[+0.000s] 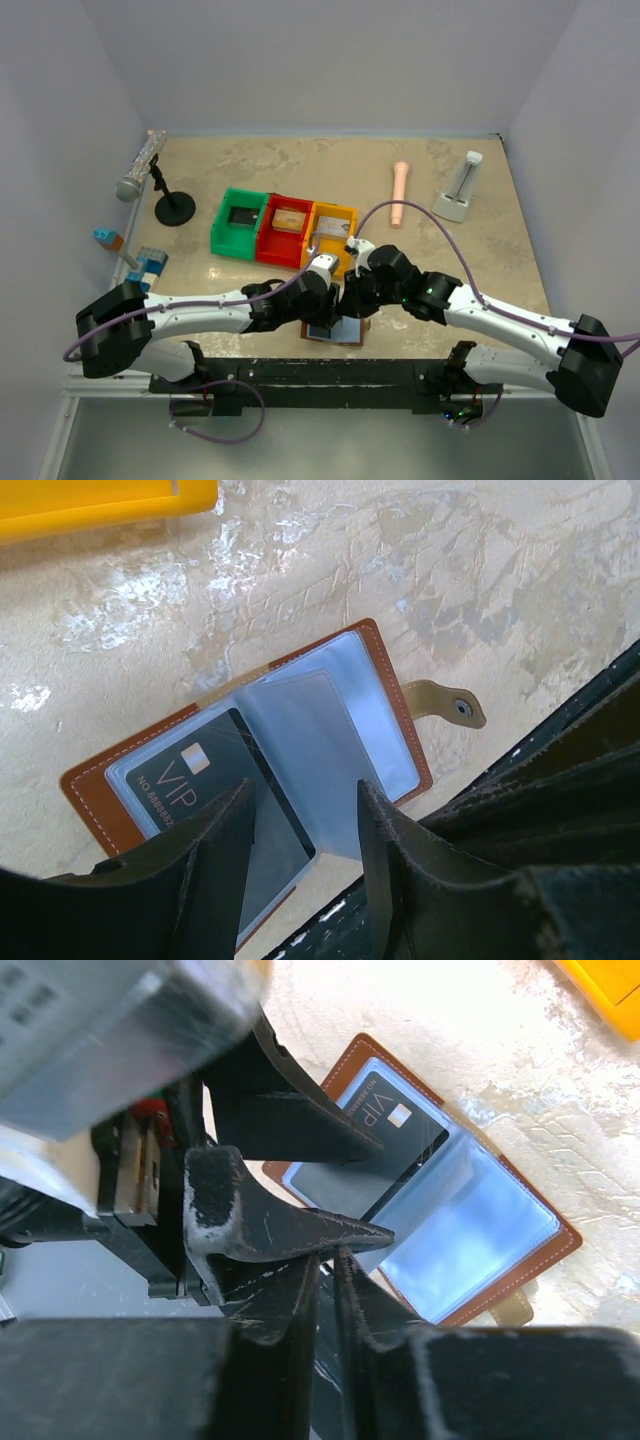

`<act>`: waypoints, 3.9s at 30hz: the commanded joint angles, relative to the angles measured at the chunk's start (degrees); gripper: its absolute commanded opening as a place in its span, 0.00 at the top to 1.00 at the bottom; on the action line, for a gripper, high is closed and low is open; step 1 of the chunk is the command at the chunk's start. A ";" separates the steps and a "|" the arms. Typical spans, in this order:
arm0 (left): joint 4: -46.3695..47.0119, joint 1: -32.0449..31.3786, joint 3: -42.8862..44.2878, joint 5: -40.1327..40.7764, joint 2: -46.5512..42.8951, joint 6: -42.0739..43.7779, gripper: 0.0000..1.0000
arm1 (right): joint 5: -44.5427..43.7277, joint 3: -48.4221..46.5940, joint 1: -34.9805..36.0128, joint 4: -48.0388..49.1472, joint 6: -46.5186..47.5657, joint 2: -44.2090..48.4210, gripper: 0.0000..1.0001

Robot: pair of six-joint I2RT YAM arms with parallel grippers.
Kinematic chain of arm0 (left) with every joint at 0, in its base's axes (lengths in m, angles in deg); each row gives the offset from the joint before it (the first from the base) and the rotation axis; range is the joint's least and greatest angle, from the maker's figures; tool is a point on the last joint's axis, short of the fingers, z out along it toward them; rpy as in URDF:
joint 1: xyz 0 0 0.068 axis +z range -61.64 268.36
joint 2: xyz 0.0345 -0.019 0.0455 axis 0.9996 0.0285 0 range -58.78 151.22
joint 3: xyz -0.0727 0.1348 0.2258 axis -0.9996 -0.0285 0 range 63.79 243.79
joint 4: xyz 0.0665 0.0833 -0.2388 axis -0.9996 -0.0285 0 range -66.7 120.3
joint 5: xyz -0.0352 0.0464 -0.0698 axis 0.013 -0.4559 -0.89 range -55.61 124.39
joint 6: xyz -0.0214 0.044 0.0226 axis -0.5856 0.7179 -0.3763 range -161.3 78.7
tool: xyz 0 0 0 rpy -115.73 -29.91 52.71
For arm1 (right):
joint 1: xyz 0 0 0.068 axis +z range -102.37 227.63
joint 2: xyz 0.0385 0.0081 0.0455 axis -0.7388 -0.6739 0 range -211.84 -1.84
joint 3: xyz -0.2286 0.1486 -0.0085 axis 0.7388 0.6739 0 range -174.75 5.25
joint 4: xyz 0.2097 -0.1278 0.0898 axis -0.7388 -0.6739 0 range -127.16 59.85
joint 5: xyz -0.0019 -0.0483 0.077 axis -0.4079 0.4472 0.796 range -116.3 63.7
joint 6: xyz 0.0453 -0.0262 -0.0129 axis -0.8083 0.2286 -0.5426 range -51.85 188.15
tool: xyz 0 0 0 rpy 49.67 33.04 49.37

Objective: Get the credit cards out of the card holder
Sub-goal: Remove the credit card from the card holder.

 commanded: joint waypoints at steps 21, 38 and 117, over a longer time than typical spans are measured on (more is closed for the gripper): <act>7.02 -0.67 -2.15 -2.25 -1.82 -0.68 0.52 | -4.22 0.77 -2.15 -1.15 -3.09 -11.52 1.00; -0.98 -0.67 -8.57 6.54 -2.00 -8.15 0.55 | -4.40 2.70 -3.47 -1.68 -4.05 -15.04 1.00; 2.62 -0.40 -12.53 9.97 -13.08 -4.99 0.60 | 4.74 4.55 -1.62 20.47 -11.87 -23.30 0.60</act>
